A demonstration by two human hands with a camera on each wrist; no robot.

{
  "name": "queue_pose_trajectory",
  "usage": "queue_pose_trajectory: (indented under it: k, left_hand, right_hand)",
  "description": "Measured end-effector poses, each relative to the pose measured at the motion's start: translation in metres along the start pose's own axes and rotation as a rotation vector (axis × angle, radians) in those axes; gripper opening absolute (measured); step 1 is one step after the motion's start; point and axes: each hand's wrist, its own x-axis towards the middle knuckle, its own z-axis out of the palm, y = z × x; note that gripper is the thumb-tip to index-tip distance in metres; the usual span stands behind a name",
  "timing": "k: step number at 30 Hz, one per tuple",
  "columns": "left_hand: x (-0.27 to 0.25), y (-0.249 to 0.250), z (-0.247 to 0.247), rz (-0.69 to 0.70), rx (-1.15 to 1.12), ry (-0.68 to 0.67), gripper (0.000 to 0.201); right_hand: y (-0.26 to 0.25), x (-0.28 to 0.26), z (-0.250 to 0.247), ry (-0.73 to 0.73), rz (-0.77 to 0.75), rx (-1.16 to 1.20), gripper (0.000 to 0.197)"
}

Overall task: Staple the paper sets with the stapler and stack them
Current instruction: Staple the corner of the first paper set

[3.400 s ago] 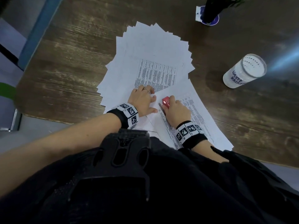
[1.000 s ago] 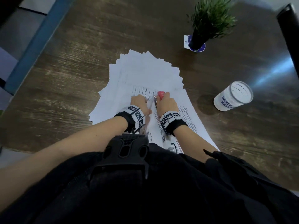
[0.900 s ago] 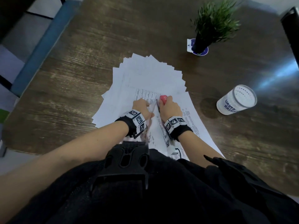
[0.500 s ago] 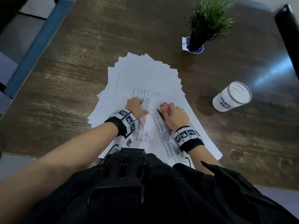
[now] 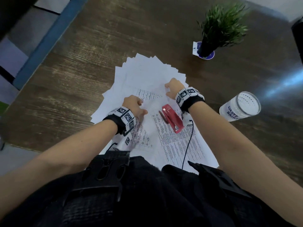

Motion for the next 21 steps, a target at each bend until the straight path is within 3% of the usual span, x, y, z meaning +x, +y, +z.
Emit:
queue_pose_trajectory:
  k: [3, 13, 21]
  left_hand:
    - [0.0, 0.001, -0.001, -0.01, 0.001, -0.003, 0.05]
    - [0.005, 0.001, -0.004, -0.039, 0.023, -0.039, 0.05]
    - [0.006, 0.002, -0.006, -0.044, 0.038, -0.066, 0.048]
  right_hand:
    - [0.005, 0.017, 0.001, -0.054, -0.011, -0.131, 0.035]
    - [0.016, 0.039, 0.002, 0.008, -0.037, 0.02, 0.012]
    - [0.016, 0.033, 0.005, -0.004, -0.088, 0.009, 0.024]
